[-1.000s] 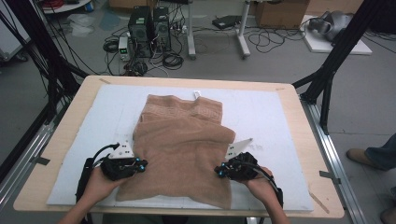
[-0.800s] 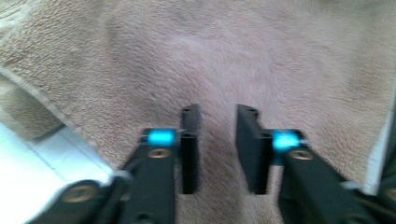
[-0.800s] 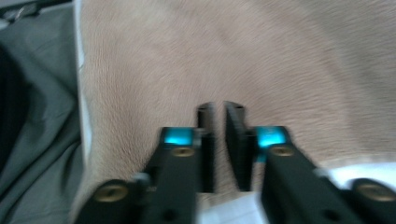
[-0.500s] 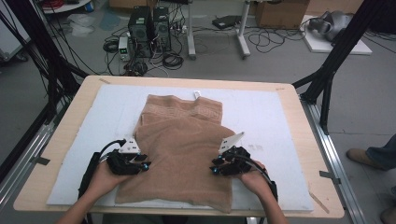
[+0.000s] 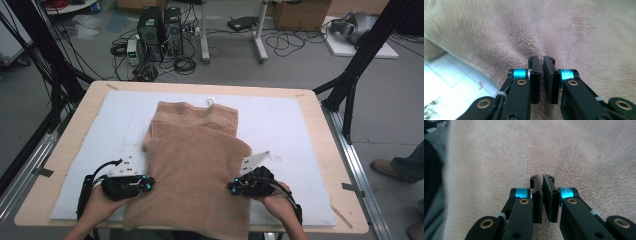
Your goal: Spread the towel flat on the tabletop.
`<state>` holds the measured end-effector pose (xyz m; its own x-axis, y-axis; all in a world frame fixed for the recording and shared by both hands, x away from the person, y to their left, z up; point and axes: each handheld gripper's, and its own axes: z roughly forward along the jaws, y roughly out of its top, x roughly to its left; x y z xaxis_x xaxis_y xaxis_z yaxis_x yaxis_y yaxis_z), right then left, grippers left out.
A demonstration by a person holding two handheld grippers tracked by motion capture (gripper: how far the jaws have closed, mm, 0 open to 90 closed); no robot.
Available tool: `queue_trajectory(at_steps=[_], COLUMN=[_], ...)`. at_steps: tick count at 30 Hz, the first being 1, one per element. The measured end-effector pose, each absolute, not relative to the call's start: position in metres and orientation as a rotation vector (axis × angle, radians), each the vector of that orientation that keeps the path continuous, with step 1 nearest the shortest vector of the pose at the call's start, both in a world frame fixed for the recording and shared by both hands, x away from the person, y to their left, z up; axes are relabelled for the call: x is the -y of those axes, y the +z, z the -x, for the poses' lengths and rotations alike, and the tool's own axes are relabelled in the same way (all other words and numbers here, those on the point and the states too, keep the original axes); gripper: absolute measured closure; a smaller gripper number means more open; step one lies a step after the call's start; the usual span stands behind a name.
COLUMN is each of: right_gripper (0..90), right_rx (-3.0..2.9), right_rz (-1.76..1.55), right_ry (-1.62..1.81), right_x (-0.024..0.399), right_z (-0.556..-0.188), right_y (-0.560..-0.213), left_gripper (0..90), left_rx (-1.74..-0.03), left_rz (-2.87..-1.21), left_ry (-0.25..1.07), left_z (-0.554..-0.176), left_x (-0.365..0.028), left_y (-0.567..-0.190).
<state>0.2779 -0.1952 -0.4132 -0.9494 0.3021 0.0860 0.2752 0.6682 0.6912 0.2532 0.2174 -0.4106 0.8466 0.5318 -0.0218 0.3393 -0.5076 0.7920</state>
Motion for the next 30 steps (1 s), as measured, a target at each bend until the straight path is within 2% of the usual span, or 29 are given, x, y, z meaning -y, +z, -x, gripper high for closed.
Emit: queue_trajectory(at_steps=[2,4,6,9,10,14,18,25,27,28,30], right_gripper=[75.3,69.0,65.0,65.6,69.1,84.4,86.5,86.3,83.1,78.7,70.9], right_rx=[-2.759,-2.743,-2.770,-2.820,-2.835,-2.842,-2.848,-2.895,-2.914,-2.893,-2.815], right_rz=[-0.555,-0.579,-0.598,-0.617,-0.614,-0.629,-0.580,-0.517,-0.446,-0.416,-0.426], right_ry=[1.181,1.142,1.132,1.064,1.041,1.071,1.049,1.112,1.158,1.191,1.237], right_x=[0.200,0.201,0.196,0.185,0.183,0.184,0.181,0.183,0.183,0.183,0.187], right_z=[-0.278,-0.288,-0.301,-0.317,-0.319,-0.320,-0.316,-0.288,-0.275,-0.270,-0.267], right_y=[-0.404,-0.402,-0.409,-0.424,-0.428,-0.435,-0.433,-0.432,-0.426,-0.420,-0.407], left_gripper=[64.8,62.5,61.8,61.6,63.4,82.5,86.6,87.0,86.3,84.3,69.5], left_rx=[-0.668,-0.679,-0.693,-0.722,-0.731,-0.697,-0.695,-0.665,-0.624,-0.608,-0.608], left_rz=[-2.128,-2.116,-2.150,-2.240,-2.280,-2.254,-2.257,-2.214,-2.178,-2.152,-2.121], left_ry=[0.327,0.327,0.350,0.315,0.290,0.317,0.333,0.279,0.252,0.231,0.244], left_z=[-0.261,-0.273,-0.286,-0.300,-0.303,-0.297,-0.291,-0.258,-0.246,-0.243,-0.247], left_x=[-0.216,-0.212,-0.206,-0.196,-0.194,-0.195,-0.198,-0.215,-0.220,-0.222,-0.219], left_y=[-0.403,-0.400,-0.406,-0.425,-0.432,-0.438,-0.437,-0.425,-0.416,-0.412,-0.404])
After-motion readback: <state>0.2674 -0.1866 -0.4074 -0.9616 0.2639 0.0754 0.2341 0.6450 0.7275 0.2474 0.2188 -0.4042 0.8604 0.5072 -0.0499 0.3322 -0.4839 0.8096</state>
